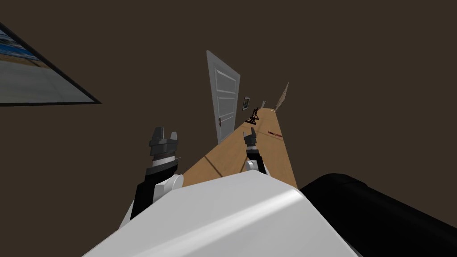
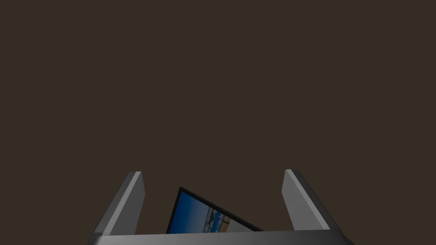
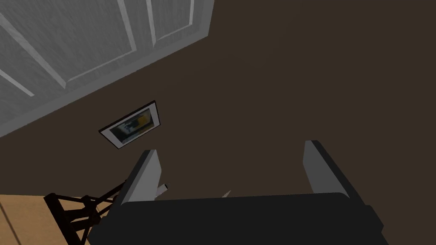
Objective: Pull the door open
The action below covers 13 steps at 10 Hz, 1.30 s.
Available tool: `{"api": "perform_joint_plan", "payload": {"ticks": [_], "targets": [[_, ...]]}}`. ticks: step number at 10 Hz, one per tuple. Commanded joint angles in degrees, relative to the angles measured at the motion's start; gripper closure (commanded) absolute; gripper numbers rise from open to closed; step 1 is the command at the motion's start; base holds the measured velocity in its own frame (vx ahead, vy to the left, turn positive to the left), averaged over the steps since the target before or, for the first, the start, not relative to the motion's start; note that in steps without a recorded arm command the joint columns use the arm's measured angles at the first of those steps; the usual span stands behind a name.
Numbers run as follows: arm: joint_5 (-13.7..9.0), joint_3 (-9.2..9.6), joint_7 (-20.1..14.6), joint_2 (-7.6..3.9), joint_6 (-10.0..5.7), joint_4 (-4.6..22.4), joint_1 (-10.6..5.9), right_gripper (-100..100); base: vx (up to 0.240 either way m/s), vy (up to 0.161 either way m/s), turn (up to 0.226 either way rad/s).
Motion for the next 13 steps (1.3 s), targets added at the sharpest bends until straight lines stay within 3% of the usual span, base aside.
{"api": "perform_joint_plan", "payload": {"ticks": [1,7,12,13], "targets": [[-0.8,0.26,-2.0,-0.79,-0.64,2.0,-0.66,-100,0.113,-0.05,0.146],[-3.4,1.24,-8.6,-2.9,-2.81,9.4,-3.32,-100,0.127,-0.058,0.143],[-5.1,1.91,-13.1,-4.01,-4.28,14.5,-5.14,-100,0.093,-0.052,0.119],[-5.9,2.19,-15.0,-4.43,-4.91,16.6,-5.91,-100,0.108,-0.069,0.207]]}}
